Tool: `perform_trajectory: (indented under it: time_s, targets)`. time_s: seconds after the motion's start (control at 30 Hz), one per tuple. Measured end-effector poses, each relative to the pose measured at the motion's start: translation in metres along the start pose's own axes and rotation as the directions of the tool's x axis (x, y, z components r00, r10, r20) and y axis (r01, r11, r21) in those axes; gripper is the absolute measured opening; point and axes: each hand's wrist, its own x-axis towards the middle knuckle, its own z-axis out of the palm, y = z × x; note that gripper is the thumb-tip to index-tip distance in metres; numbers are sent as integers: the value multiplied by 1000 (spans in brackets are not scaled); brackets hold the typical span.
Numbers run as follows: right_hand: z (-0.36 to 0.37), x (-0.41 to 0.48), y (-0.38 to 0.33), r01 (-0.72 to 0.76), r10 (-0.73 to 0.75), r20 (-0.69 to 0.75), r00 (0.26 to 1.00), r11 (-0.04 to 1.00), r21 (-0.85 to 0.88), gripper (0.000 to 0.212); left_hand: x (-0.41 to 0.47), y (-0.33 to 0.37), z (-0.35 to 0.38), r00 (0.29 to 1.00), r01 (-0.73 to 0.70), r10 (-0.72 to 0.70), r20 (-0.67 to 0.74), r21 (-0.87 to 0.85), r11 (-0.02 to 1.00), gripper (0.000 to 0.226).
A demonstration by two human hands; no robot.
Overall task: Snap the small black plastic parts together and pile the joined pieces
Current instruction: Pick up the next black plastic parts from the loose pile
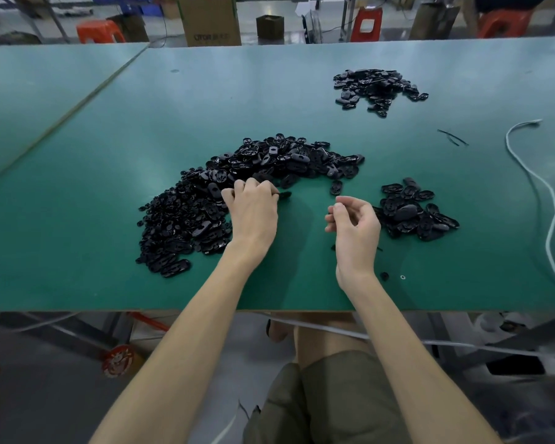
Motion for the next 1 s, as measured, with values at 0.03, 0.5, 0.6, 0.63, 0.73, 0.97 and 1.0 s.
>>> perform_trajectory:
  time_s: [0.03,0.5,0.6,0.63,0.73,0.97,1.0]
  targets:
    - [0,0,0,3,-3,3,1000,1000,-1,10,-2,3,0,1000,-3,4,13,-72,997,19]
    - [-2,0,2,71,-64,124,990,996,-55,13,-10,-7,-29,993,-52,81,85,-298,953,11]
    - [-2,0,2,64,-58,122,991,997,-47,15,-7,-19,-31,995,11,-6,96,-49,999,12]
    - [-2,0,1,64,-58,123,991,997,-47,15,-8,-21,-30,991,34,-32,131,-12,999,13]
    - [-1,0,1,64,-57,128,990,996,-55,15,-7,-21,-28,980,58,-55,189,-14,998,10]
    - [-1,-1,0,57,-50,123,991,997,-52,14,-8,-14,-23,980,59,-18,198,-204,977,11]
    - [-1,-1,0,58,-52,120,991,997,-47,14,-9,-9,-22,975,80,3,223,-362,929,12]
